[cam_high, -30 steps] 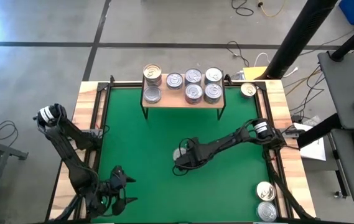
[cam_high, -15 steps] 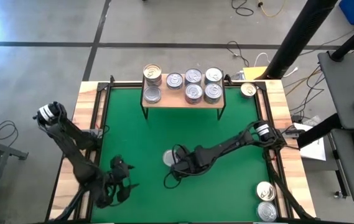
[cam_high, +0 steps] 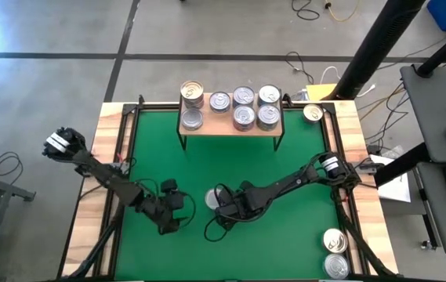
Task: Stack canned seafood by type on shelf
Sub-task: Stack the green white tuna can on top of the green white tuna can on the shelf
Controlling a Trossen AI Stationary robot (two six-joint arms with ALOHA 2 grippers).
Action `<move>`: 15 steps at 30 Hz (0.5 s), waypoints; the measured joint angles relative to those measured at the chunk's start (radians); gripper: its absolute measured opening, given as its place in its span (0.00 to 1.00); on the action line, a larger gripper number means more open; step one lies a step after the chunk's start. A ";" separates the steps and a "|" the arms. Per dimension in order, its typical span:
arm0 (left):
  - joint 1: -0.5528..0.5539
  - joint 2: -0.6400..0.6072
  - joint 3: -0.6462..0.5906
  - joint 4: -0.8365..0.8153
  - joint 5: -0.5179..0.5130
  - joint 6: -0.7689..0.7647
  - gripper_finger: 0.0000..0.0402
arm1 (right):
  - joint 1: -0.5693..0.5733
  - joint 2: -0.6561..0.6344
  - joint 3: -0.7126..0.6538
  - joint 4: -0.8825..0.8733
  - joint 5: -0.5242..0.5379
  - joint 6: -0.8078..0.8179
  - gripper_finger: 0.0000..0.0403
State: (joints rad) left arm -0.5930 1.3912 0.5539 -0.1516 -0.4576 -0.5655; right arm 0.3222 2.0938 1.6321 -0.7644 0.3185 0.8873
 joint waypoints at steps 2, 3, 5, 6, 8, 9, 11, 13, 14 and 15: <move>0.058 0.013 -0.013 0.035 0.025 0.075 0.99 | 0.000 0.018 0.000 0.020 -0.002 -0.061 0.46; 0.085 0.021 -0.017 0.060 0.049 0.110 0.99 | 0.000 0.028 -0.001 0.033 -0.005 -0.085 0.47; 0.134 0.036 -0.023 0.099 0.084 0.174 0.99 | -0.001 0.045 -0.001 0.059 -0.018 -0.130 0.49; 0.155 0.044 -0.023 0.127 0.099 0.201 0.99 | -0.002 0.048 -0.001 0.072 -0.034 -0.149 0.49; 0.190 0.053 -0.027 0.181 0.127 0.240 0.99 | -0.004 0.059 0.000 0.097 -0.051 -0.180 0.51; 0.204 0.058 -0.027 0.215 0.138 0.259 0.99 | -0.004 0.059 0.000 0.105 -0.054 -0.194 0.52; 0.220 0.073 -0.026 0.263 0.157 0.302 0.99 | -0.006 0.059 0.000 0.122 -0.055 -0.212 0.53; 0.226 0.098 -0.019 0.286 0.163 0.337 0.99 | -0.012 0.059 0.000 0.132 -0.054 -0.230 0.55; 0.227 0.113 -0.008 0.290 0.164 0.351 0.99 | -0.016 0.059 0.000 0.135 -0.057 -0.235 0.56; 0.228 0.131 0.003 0.290 0.165 0.364 0.99 | -0.020 0.059 0.000 0.137 -0.062 -0.243 0.56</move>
State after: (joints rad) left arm -0.3646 1.5222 0.5565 0.1388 -0.2928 -0.2019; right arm 0.3019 2.1529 1.6318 -0.6273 0.2569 0.6440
